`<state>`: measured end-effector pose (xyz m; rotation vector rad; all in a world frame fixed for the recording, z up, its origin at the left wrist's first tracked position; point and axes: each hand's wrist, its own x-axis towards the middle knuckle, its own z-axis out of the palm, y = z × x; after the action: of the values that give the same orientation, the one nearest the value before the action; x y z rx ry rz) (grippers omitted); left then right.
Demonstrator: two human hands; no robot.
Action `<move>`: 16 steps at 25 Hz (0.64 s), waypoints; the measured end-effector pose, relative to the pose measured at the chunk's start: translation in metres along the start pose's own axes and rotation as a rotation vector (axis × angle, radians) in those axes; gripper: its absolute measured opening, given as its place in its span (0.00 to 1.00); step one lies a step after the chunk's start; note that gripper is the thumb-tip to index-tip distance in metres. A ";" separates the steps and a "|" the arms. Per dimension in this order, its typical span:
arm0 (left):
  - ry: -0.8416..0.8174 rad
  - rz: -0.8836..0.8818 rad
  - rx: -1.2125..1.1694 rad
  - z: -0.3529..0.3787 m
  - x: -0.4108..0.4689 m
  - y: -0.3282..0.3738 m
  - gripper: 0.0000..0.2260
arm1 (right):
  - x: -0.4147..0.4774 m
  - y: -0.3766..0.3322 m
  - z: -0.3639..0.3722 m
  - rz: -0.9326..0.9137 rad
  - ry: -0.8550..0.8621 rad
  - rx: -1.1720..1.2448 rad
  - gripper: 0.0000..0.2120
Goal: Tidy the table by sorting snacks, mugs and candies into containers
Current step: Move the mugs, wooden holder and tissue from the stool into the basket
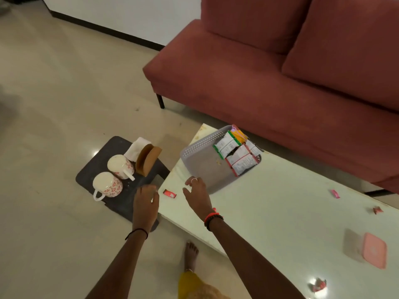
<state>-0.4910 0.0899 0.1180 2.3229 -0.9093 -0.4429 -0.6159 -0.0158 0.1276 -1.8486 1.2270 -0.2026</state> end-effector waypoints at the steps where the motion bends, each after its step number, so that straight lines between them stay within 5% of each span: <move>1: 0.026 -0.046 -0.032 -0.005 0.013 -0.009 0.10 | 0.015 -0.008 0.009 -0.017 -0.015 -0.027 0.08; 7: 0.164 -0.233 0.095 -0.030 0.081 -0.064 0.16 | 0.090 -0.047 0.065 -0.043 -0.124 -0.103 0.10; 16: -0.023 -0.337 0.331 -0.055 0.150 -0.142 0.38 | 0.159 -0.115 0.144 -0.176 -0.306 -0.134 0.15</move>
<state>-0.2867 0.0911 0.0566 2.7967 -0.6381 -0.4858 -0.3801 -0.0470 0.0757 -2.0172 0.8861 0.0674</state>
